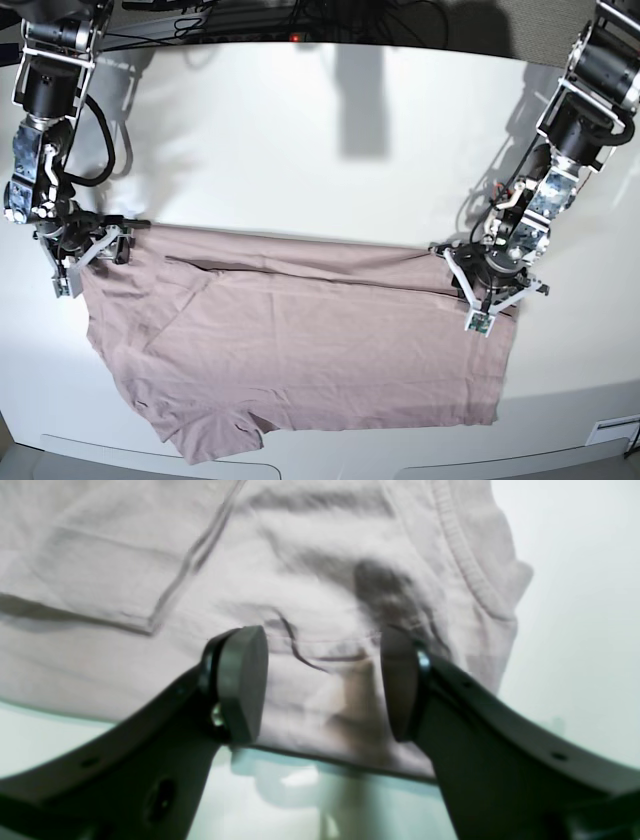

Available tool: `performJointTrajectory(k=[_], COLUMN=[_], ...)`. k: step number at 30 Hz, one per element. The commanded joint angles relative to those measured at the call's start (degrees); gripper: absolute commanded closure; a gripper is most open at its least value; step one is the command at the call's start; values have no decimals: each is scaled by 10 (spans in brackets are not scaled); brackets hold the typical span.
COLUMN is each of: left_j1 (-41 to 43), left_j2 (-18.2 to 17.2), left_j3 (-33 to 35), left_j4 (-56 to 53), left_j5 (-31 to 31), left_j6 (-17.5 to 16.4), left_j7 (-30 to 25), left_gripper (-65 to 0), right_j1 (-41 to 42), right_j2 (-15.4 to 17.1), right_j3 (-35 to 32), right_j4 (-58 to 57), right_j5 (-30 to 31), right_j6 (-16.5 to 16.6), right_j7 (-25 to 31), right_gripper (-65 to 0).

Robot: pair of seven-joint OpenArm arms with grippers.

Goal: Fold the T-shirt properly
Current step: 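Pull the folded edge back toward the collar with both grippers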

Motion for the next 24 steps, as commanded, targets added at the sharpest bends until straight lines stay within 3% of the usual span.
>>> performJointTrajectory(k=[1,11,24], left_j1=[-3,-3,24], left_j2=[-5,-5,-5], left_j3=[-1,-1,-24], left_j4=[1,1,1], left_j5=[-14,-86,-92], left_j6=[-6,-32,-34], left_j7=[28,51,77], left_gripper=[-215,-215,-215], right_j1=[11,11,-12], right_j2=[12,12,19], right_j3=[3,-40,-62], right_j4=[8,8,8], right_j5=[0,-41,-33], right_j6=[3,-9,-13], right_j7=[15,3,-47], right_gripper=[-359,-355,-355])
